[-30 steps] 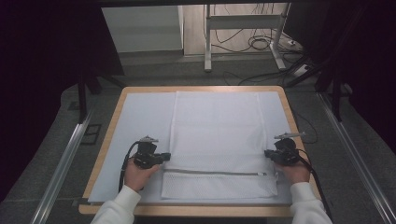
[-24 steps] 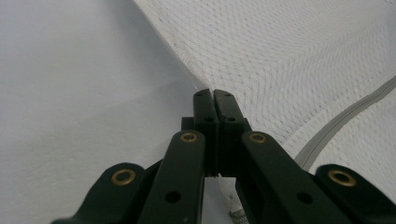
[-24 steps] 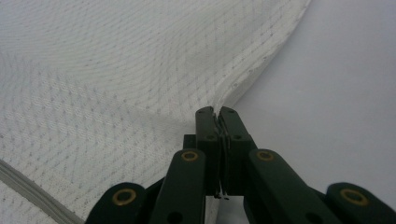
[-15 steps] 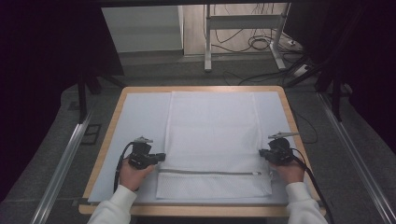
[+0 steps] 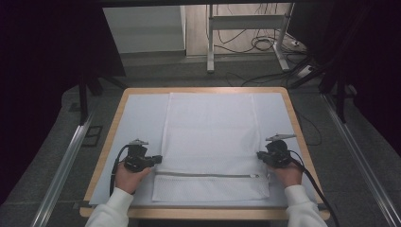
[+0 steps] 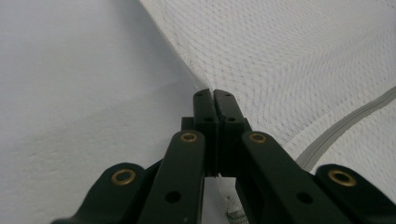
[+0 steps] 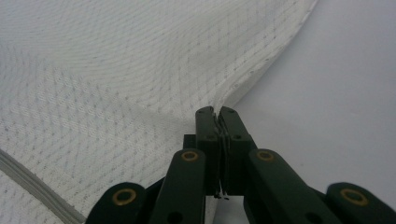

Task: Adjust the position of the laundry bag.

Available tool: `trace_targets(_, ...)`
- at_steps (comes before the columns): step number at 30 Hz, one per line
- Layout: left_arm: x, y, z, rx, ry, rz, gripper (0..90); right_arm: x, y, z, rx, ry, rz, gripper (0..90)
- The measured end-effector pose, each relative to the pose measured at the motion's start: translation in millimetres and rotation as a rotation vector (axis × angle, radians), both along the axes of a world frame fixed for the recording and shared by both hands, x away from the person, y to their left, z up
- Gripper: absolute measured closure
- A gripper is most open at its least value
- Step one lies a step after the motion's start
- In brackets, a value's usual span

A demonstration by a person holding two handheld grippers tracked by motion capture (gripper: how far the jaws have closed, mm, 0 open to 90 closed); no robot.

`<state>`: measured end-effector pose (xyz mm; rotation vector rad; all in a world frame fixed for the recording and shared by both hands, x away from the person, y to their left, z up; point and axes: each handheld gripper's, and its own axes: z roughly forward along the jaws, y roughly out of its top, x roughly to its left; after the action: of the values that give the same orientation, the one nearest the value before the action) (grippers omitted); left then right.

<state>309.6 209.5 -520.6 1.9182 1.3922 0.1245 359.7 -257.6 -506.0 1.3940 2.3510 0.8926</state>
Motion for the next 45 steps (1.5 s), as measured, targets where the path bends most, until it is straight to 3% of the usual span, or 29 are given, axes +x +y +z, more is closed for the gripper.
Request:
trace_targets(6, -3.1, 10.0, -0.9, -0.006, 0.004, 0.022, 90.0, 1.2, 13.3, -2.4, -0.014, -0.003, 0.021, 86.8)
trace_targets(18, -7.3, 25.8, -3.3, -0.02, 0.011, 0.051, 89.7, -2.6, 20.2, -3.7, 0.022, 0.018, 0.05, 86.8)
trace_targets(21, -6.0, 25.8, -4.5, -0.012, 0.014, 0.051, 89.8, -3.8, 22.4, -3.4, 0.002, 0.008, 0.059, 86.7)
trace_targets(32, -6.4, 24.2, -6.2, -0.004, 0.02, 0.046, 88.1, -3.6, 19.9, -4.1, 0.003, 0.007, 0.058, 85.1)
trace_targets(34, -6.8, 24.5, -5.8, 0.007, 0.013, 0.053, 83.1, -3.9, 19.1, -4.1, 0.004, -0.003, 0.046, 79.2)
trace_targets(36, -7.5, 24.7, -4.2, 0.023, -0.012, 0.07, 71.9, -4.2, 16.7, -2.7, -0.005, -0.02, 0.042, 67.4)
trace_targets(37, -7.7, 25.7, 0.1, 0.013, -0.045, 0.094, 58.3, -5.5, 13.8, 0.8, -0.005, -0.056, 0.029, 57.4)
trace_targets(38, -7.7, 25.7, 0.1, 0.013, -0.045, 0.094, 50.2, -5.5, 13.8, 0.8, -0.005, -0.056, 0.029, 57.4)
trace_targets(39, -7.0, 25.8, 2.0, 0.011, -0.058, 0.1, 42.9, -7.0, 10.1, 5.2, -0.008, -0.104, 0.011, 48.7)
trace_targets(42, -7.7, 20.4, 7.6, 0.018, -0.1, 0.105, 34.8, -8.1, 4.8, 10.5, 0.018, -0.127, 0.0, 40.5)
trace_targets(45, -9.9, 16.5, 11.1, 0.024, -0.122, 0.096, 32.6, -10.0, 2.7, 13.6, 0.026, -0.141, 0.008, 36.4)
